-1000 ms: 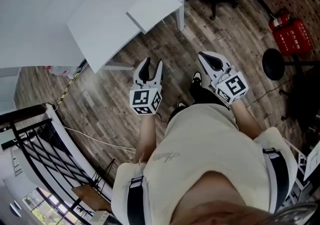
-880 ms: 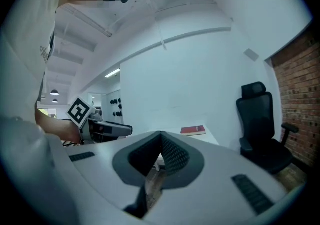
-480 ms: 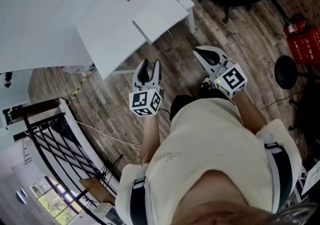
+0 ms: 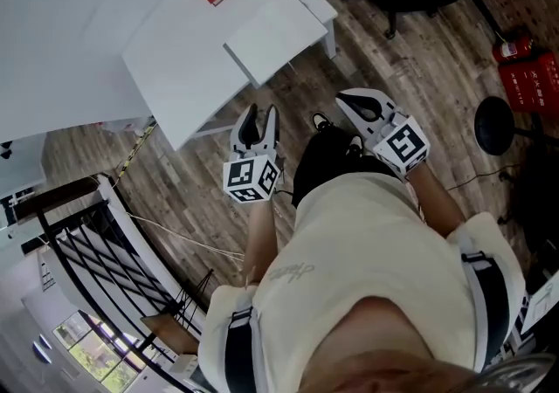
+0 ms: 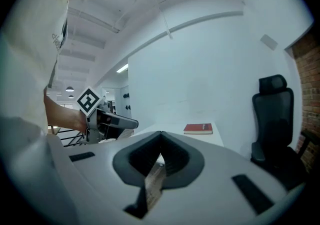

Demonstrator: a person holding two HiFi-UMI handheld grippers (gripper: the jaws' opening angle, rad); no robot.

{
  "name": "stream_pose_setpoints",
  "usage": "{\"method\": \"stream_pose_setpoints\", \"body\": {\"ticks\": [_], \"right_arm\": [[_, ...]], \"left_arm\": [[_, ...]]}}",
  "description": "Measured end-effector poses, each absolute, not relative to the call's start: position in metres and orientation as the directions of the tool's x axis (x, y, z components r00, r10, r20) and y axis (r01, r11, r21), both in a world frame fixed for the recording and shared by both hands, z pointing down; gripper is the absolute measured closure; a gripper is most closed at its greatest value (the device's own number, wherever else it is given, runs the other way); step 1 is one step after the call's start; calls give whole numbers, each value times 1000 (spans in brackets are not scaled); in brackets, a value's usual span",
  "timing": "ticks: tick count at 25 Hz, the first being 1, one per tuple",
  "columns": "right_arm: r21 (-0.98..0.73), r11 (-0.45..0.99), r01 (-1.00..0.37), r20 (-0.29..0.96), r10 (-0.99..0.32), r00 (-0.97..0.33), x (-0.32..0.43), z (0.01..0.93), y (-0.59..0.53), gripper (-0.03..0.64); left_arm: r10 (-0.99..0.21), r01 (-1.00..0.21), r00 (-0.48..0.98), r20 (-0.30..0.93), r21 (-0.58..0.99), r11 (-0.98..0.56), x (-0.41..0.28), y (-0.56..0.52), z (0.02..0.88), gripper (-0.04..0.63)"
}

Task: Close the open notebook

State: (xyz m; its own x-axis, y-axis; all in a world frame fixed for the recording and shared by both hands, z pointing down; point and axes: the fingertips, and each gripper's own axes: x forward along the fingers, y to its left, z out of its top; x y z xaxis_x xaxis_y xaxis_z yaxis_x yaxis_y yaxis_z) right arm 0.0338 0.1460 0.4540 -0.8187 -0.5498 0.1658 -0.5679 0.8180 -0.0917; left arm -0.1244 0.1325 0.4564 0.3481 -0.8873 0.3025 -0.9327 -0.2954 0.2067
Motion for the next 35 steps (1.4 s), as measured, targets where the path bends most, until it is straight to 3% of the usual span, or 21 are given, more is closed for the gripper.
{"method": "stream_pose_setpoints", "body": {"ticks": [21, 35], "right_arm": [[-23, 800, -600, 213, -582, -785, -20, 429, 14, 609], [-101, 853, -512, 200, -487, -850, -33, 446, -39, 609]], "left_arm": [[-877, -885, 438, 198, 265, -382, -172, -20, 443, 407], [-921, -937, 297, 251, 263, -230, -204, -34, 456, 407]]}}
